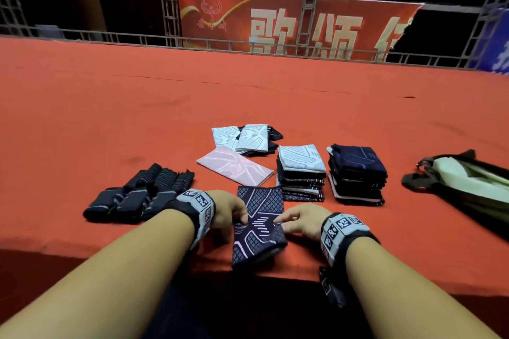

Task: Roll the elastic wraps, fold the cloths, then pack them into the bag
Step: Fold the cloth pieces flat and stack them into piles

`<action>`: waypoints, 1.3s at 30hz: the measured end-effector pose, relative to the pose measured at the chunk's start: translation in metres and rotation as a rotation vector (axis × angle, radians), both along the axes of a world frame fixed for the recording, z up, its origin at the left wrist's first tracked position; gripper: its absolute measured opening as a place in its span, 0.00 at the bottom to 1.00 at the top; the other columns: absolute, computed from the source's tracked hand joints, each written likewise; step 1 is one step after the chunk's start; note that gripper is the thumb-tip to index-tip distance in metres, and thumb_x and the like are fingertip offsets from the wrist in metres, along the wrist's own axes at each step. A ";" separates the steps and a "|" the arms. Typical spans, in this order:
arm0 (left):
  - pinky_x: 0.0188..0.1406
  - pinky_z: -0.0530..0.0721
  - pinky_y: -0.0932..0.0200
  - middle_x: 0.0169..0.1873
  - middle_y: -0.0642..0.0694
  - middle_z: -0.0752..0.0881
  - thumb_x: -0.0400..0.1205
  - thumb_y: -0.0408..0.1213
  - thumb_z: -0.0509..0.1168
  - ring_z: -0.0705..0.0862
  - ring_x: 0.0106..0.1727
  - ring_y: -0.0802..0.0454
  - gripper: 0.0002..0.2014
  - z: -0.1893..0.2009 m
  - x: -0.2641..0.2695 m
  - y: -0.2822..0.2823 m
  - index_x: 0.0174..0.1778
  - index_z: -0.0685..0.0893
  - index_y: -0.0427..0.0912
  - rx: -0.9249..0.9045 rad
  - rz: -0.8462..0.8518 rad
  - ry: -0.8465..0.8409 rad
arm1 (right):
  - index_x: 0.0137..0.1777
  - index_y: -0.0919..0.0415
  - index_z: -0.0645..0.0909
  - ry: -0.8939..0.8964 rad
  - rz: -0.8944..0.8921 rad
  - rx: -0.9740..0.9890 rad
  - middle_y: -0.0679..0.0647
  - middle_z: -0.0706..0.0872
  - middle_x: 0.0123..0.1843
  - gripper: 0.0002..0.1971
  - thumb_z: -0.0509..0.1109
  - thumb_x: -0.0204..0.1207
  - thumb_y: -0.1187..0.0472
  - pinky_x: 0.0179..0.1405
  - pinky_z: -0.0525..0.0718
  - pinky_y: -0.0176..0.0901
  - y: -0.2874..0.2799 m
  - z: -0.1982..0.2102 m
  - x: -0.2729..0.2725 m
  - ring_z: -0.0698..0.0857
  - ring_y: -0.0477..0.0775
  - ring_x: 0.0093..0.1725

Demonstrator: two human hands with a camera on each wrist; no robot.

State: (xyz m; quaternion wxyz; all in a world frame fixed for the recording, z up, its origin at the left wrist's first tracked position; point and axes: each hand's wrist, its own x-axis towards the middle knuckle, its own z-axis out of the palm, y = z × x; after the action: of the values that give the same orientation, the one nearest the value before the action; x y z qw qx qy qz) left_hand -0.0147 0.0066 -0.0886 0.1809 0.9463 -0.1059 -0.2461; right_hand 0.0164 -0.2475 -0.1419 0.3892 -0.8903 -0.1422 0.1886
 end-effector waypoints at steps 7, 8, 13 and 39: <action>0.24 0.76 0.73 0.37 0.54 0.89 0.73 0.27 0.73 0.80 0.30 0.60 0.14 -0.003 0.000 -0.002 0.49 0.87 0.49 0.071 0.018 -0.074 | 0.34 0.52 0.89 0.025 -0.136 0.030 0.41 0.86 0.27 0.09 0.79 0.75 0.56 0.43 0.80 0.38 0.006 -0.009 0.009 0.81 0.43 0.32; 0.25 0.76 0.72 0.39 0.51 0.91 0.74 0.27 0.72 0.80 0.29 0.61 0.13 -0.003 0.001 -0.001 0.51 0.89 0.47 0.077 0.021 -0.084 | 0.34 0.53 0.89 0.037 -0.144 0.039 0.42 0.86 0.28 0.09 0.79 0.76 0.56 0.43 0.80 0.38 0.007 -0.008 0.010 0.81 0.44 0.33; 0.25 0.77 0.74 0.28 0.58 0.87 0.72 0.39 0.83 0.82 0.26 0.63 0.12 0.006 0.003 0.008 0.50 0.91 0.46 -0.003 0.047 0.045 | 0.30 0.54 0.86 0.042 -0.249 0.026 0.42 0.85 0.27 0.12 0.78 0.76 0.58 0.42 0.80 0.38 0.007 -0.009 0.013 0.81 0.45 0.33; 0.60 0.83 0.45 0.62 0.37 0.84 0.85 0.44 0.62 0.85 0.61 0.36 0.22 -0.022 0.026 -0.042 0.75 0.69 0.46 0.136 0.224 -0.373 | 0.59 0.63 0.90 0.134 -0.257 -0.233 0.53 0.92 0.57 0.32 0.85 0.59 0.43 0.62 0.85 0.44 0.030 0.012 0.019 0.89 0.52 0.55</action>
State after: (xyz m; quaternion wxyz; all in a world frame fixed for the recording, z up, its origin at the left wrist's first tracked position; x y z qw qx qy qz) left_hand 0.0113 -0.0358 -0.1107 0.1200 0.9913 -0.0148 -0.0516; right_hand 0.0350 -0.2179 -0.1297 0.3128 -0.9257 0.0217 0.2117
